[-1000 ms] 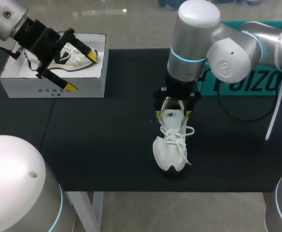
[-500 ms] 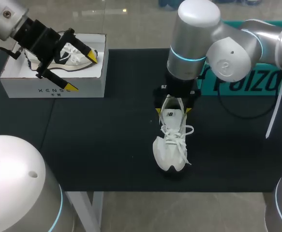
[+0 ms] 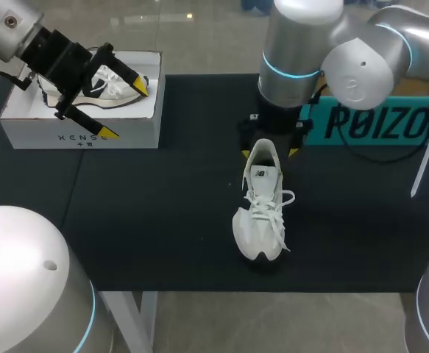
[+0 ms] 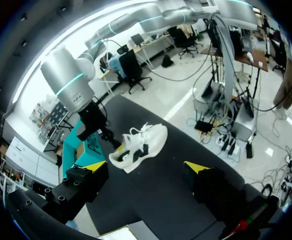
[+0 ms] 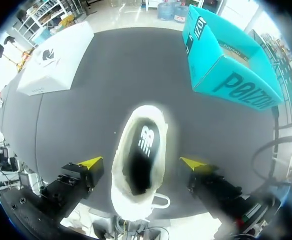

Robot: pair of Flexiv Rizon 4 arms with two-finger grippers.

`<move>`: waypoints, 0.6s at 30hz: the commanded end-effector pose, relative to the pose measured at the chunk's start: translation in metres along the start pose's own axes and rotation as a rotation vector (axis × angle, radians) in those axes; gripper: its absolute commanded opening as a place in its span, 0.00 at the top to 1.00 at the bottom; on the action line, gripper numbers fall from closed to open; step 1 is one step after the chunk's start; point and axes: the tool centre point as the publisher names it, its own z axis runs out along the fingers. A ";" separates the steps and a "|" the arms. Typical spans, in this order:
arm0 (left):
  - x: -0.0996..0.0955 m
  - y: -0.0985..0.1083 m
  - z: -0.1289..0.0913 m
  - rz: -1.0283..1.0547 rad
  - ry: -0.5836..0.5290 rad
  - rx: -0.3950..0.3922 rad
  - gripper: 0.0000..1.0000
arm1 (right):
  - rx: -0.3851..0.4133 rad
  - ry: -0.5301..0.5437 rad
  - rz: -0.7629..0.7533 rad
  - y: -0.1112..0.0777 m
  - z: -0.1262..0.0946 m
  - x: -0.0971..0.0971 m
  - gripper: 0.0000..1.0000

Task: Take the shoe out of the shoebox, open the shoe tongue, remove and reinsert the insole, then place the shoe into the shoebox

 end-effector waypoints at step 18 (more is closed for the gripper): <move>0.000 0.000 0.000 -0.001 0.003 -0.004 0.00 | 0.078 0.048 -0.053 -0.065 0.017 0.006 1.00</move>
